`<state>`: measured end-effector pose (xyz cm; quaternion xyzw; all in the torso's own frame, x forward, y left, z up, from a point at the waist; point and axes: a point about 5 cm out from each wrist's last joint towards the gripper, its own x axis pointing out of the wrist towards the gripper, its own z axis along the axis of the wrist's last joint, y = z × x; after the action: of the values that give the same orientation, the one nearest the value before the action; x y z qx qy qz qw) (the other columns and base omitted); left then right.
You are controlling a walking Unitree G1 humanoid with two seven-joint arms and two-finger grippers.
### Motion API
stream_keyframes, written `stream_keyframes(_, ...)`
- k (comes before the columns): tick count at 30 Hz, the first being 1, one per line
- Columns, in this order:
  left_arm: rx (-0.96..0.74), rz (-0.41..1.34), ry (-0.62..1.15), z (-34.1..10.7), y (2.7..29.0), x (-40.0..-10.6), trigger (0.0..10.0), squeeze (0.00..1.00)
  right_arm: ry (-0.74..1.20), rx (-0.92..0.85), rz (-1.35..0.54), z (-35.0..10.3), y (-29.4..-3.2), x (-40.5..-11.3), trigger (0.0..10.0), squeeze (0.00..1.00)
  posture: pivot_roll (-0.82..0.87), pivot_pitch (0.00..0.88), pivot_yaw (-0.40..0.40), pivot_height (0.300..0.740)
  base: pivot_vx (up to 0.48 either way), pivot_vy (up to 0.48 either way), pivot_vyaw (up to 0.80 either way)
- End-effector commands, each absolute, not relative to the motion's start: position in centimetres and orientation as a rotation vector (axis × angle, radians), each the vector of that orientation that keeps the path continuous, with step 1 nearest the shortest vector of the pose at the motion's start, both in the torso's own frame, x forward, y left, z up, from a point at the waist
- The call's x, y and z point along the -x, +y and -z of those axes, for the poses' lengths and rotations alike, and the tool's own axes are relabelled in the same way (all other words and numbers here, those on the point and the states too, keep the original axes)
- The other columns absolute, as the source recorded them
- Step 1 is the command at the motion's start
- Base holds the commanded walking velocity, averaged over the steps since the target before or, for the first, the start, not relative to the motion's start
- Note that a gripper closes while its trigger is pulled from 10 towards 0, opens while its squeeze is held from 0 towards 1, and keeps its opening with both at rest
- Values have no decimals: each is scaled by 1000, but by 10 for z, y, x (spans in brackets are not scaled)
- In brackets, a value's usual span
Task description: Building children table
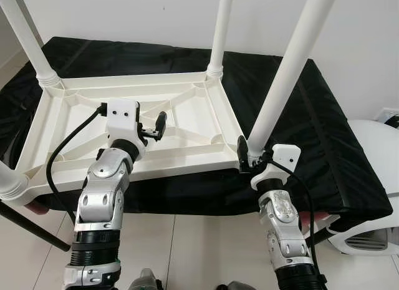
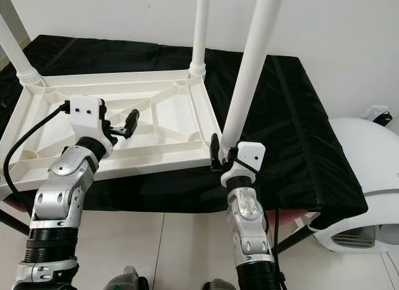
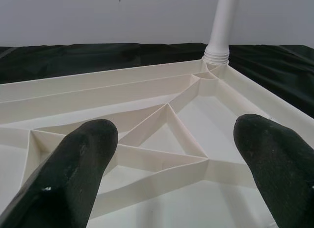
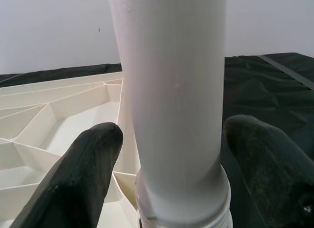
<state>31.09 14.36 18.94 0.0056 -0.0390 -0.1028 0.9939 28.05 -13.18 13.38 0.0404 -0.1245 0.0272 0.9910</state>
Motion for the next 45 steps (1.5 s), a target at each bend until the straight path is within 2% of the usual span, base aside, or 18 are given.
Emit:
stream_keyframes(1, -17, 219, -70, -189, 143, -311, 10000, 0, -248, -83, -51, -132, -133, -281, 10000, 0, 21, 36, 37, 740, 0, 0, 0)
stream_keyframes(20, -17, 219, -70, -189, 143, -311, 10000, 0, -248, -83, -51, -132, -133, -281, 10000, 0, 21, 36, 37, 740, 0, 0, 0)
stream_keyframes(21, -19, 221, -68, -188, 142, -310, 10000, 0, -249, -90, -49, -132, -133, -281, 10000, 0, 21, 0, 0, 740, 0, 0, 0)
stream_keyframes(24, 51, 247, -31, -170, 139, -286, 10000, 0, -263, -98, -22, -135, -139, -285, 10000, 0, 15, 0, 0, 740, 0, 0, 0)
stream_keyframes(26, 57, 251, -26, -168, 139, -283, 10000, 0, -264, -98, -20, -135, -139, -285, 10000, 0, 17, 0, 0, 740, 0, 0, 0)
stream_keyframes(45, 46, 295, -18, -163, 134, -273, 10000, 0, -264, -96, -23, -135, -140, -286, 10000, 0, 21, 0, 0, 740, 0, 0, 0)
